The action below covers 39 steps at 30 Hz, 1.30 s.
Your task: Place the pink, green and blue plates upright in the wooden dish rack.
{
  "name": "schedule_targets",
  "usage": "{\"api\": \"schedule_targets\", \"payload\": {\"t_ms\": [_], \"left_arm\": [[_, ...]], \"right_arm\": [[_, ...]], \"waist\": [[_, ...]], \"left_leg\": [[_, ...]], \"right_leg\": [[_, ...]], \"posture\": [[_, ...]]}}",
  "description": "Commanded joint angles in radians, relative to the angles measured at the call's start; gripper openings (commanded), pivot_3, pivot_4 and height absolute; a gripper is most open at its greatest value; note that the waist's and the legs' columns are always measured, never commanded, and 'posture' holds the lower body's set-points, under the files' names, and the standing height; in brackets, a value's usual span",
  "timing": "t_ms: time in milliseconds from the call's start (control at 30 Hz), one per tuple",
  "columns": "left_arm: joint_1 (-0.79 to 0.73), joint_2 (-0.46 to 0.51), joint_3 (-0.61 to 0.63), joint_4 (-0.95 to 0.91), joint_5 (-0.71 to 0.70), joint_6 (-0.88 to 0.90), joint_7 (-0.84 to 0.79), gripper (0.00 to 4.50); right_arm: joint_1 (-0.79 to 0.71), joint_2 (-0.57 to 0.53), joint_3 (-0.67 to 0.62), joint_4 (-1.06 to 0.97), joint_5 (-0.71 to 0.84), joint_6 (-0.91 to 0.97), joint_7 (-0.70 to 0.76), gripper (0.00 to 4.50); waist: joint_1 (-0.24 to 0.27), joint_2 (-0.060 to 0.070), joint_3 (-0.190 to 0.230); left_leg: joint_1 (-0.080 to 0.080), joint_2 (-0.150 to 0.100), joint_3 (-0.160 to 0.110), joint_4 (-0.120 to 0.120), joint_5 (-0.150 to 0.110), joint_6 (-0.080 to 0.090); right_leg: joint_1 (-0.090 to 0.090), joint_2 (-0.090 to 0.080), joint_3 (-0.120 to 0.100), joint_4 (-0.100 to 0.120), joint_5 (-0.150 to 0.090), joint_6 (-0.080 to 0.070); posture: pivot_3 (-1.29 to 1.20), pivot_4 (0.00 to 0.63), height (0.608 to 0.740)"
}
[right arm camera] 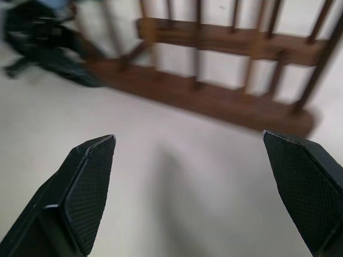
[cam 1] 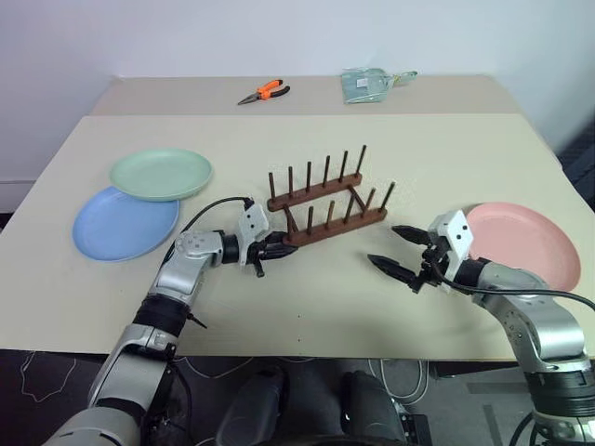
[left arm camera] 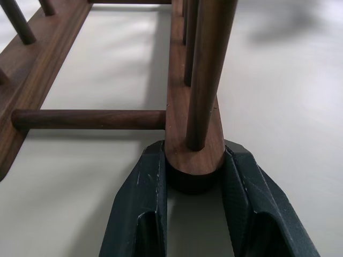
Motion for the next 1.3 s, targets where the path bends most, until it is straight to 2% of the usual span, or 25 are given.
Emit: {"api": "schedule_targets", "payload": {"t_ms": [33,100,200,233,267,333,400,433,500,567,667,700,800,1033,1167,1300], "left_arm": [[0.042,0.020,-0.056,-0.094,-0.015,0.057,-0.074,1.26],[0.036,0.021,-0.043,-0.105,-0.033,0.088,-0.075,2.22],[0.024,0.028,-0.031,-0.057,0.003,0.074,-0.024,3.87],[0.023,0.036,-0.027,-0.041,0.019,0.071,-0.001,4.29],[0.025,0.042,-0.025,-0.033,0.028,0.071,0.012,4.47],[0.059,0.084,-0.001,-0.054,0.039,0.100,0.047,4.47],[0.128,0.141,0.047,-0.139,0.014,0.178,0.070,4.50],[0.176,0.169,0.072,-0.210,-0.015,0.221,0.069,4.19],[0.261,0.203,0.104,-0.355,-0.092,0.320,0.057,3.66],[0.311,0.209,0.092,-0.471,-0.151,0.389,0.047,2.59],[0.316,0.149,0.037,-0.549,-0.176,0.467,0.087,1.12],[0.310,0.129,0.010,-0.556,-0.166,0.482,0.102,0.64],[0.295,0.070,-0.043,-0.521,-0.117,0.482,0.170,0.64],[0.227,-0.040,-0.010,-0.335,0.025,0.363,0.448,0.64],[0.190,-0.059,0.021,-0.240,0.049,0.310,0.533,0.64],[0.156,-0.061,0.029,-0.173,0.043,0.264,0.541,0.64]], "right_arm": [[0.029,-0.069,-0.087,0.026,0.000,-0.035,0.039,4.50],[0.048,-0.092,-0.104,0.040,-0.003,-0.046,0.051,4.50],[0.074,-0.111,-0.117,0.040,-0.007,-0.055,0.063,4.50],[0.081,-0.114,-0.115,0.035,-0.011,-0.057,0.066,4.50],[0.087,-0.115,-0.115,0.030,-0.014,-0.059,0.068,4.50],[0.112,-0.119,-0.109,0.013,-0.027,-0.063,0.072,4.50],[0.148,-0.127,-0.098,-0.009,-0.041,-0.070,0.082,3.93],[0.168,-0.131,-0.088,-0.031,-0.042,-0.067,0.091,3.61],[0.187,-0.129,-0.062,-0.073,-0.039,-0.055,0.099,2.68],[0.187,-0.122,-0.033,-0.090,-0.045,-0.051,0.100,1.54],[0.173,-0.105,0.029,-0.069,-0.091,-0.076,0.086,0.00],[0.160,-0.095,0.052,-0.056,-0.114,-0.087,0.070,0.00],[0.114,-0.063,0.116,-0.022,-0.172,-0.099,0.028,0.00],[-0.010,0.041,0.206,0.058,-0.303,-0.130,-0.116,0.00],[-0.094,0.097,0.221,0.136,-0.367,-0.138,-0.208,0.00],[-0.155,0.133,0.218,0.208,-0.377,-0.143,-0.239,0.00]], "waist": [[0.003,0.000,0.000],[0.002,0.000,0.000],[-0.001,0.000,0.000],[-0.003,0.000,0.000],[-0.005,0.000,0.000],[-0.010,0.000,0.000],[-0.025,0.000,0.000],[-0.030,0.001,0.000],[-0.052,0.001,-0.001],[-0.055,0.003,-0.001],[-0.042,0.003,-0.001],[-0.033,0.003,-0.001],[-0.023,0.003,-0.001],[-0.026,0.001,-0.003],[-0.032,0.001,-0.004],[-0.032,0.000,-0.004]], "left_leg": [[0.000,0.000,0.000,0.000,0.000,0.000],[0.000,0.000,0.000,0.000,0.000,0.000],[0.000,0.001,0.000,0.000,0.000,0.000],[0.000,0.001,0.000,0.000,0.000,0.000],[0.000,0.001,0.000,0.000,0.000,0.000],[0.001,0.002,0.001,0.000,0.000,0.000],[0.002,0.003,0.001,0.000,0.000,0.000],[0.002,0.003,0.001,-0.001,0.000,0.000],[0.003,0.004,0.001,-0.004,-0.001,0.000],[0.005,0.007,0.003,-0.004,-0.002,-0.002],[0.007,0.009,0.003,-0.002,-0.002,-0.003],[0.007,0.009,0.003,-0.001,-0.003,-0.003],[0.007,0.009,0.004,-0.001,-0.003,-0.004],[0.010,0.010,0.004,-0.001,-0.002,-0.003],[0.014,0.011,0.004,-0.002,-0.003,-0.004],[0.014,0.011,0.005,-0.002,-0.002,-0.003]], "right_leg": [[0.000,0.000,0.000,0.000,0.000,0.000],[0.000,0.000,0.000,0.000,0.000,0.000],[0.000,0.001,0.000,0.000,0.000,0.000],[0.000,0.001,0.000,0.000,0.000,0.000],[0.000,0.001,0.000,0.000,0.000,0.000],[0.000,0.001,0.000,0.001,0.000,0.000],[0.000,0.002,0.001,0.001,0.000,0.000],[0.000,0.002,0.001,0.001,0.000,0.000],[-0.001,0.004,0.004,0.000,0.000,0.000],[0.000,0.007,0.007,0.001,-0.001,0.000],[0.003,0.009,0.008,0.000,-0.003,-0.001],[0.005,0.009,0.008,0.000,-0.004,-0.003],[0.005,0.009,0.008,-0.002,-0.003,-0.003],[0.007,0.012,0.009,-0.004,-0.002,-0.004],[0.008,0.015,0.012,-0.003,-0.001,-0.005],[0.007,0.015,0.014,-0.002,0.001,-0.003]], "posture": [[0.00,0.150,0.739],[0.00,0.150,0.739],[0.00,0.150,0.739],[0.00,0.150,0.739],[0.00,0.150,0.739],[0.00,0.150,0.739],[0.00,0.150,0.739],[0.00,0.150,0.739],[0.00,0.150,0.739],[0.00,0.150,0.739],[0.00,0.150,0.739],[0.00,0.150,0.739],[0.00,0.150,0.739],[0.00,0.150,0.739],[0.00,0.150,0.739],[0.00,0.150,0.739]]}}
